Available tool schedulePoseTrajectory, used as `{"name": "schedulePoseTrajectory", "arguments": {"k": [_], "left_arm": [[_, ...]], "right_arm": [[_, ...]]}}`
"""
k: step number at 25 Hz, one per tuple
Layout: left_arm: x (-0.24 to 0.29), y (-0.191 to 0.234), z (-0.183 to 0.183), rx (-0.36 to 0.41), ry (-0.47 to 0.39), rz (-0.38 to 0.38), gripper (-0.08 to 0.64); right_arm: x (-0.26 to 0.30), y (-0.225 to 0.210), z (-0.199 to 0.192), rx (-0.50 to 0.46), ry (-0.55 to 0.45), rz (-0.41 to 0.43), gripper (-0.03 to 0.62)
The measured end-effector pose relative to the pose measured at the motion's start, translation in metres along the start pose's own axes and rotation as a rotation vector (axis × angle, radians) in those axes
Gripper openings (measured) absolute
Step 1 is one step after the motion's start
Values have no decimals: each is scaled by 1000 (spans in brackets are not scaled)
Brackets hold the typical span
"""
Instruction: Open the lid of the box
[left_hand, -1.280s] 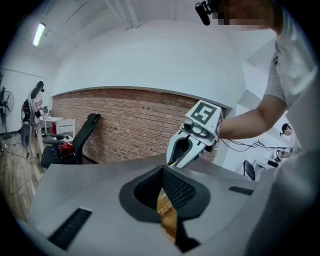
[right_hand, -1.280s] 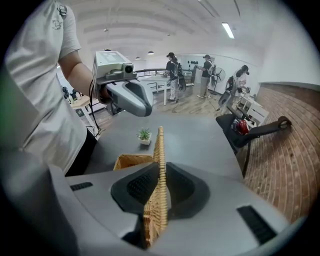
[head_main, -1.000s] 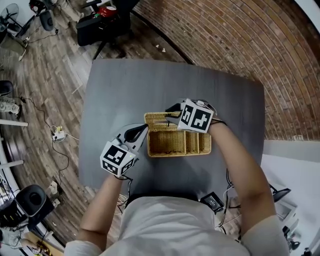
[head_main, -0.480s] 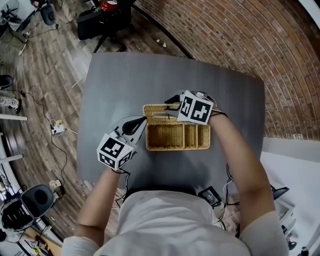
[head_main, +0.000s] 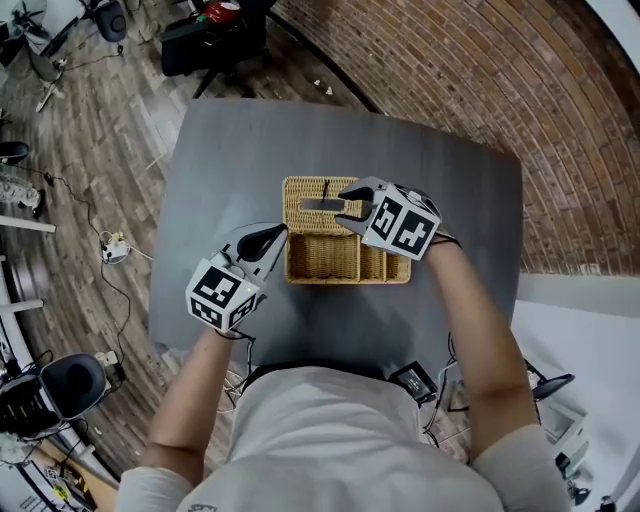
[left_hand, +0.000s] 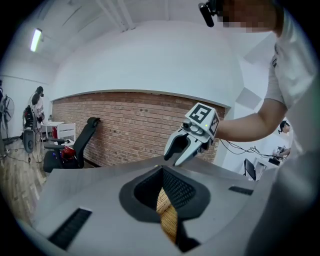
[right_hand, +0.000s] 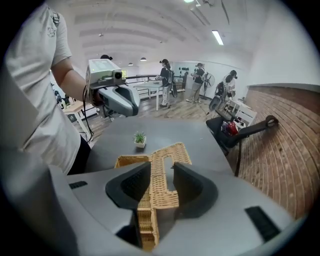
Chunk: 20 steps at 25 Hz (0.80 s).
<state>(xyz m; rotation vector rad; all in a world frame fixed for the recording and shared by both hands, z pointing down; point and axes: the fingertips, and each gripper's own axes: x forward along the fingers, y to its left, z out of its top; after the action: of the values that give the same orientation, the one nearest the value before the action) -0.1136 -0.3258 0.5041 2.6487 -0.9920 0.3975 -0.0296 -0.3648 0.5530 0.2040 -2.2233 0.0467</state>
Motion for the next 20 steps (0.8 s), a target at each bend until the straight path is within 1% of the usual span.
{"name": "schedulePoseTrajectory", "arguments": {"k": [7, 13, 16, 20], "left_arm": [[-13, -28, 0, 12, -6, 16, 12], [-21, -53, 4, 20, -17, 43, 12], [-26, -66, 5, 20, -26, 59, 12], [-34, -83, 5, 30, -39, 70, 12]], "right_arm": [[-18, 50, -16, 37, -58, -13, 144], [-33, 80, -27, 96, -126, -40, 132], [-42, 92, -27, 126, -178, -60, 115], [-54, 112, -17, 141, -268, -73, 91]]}}
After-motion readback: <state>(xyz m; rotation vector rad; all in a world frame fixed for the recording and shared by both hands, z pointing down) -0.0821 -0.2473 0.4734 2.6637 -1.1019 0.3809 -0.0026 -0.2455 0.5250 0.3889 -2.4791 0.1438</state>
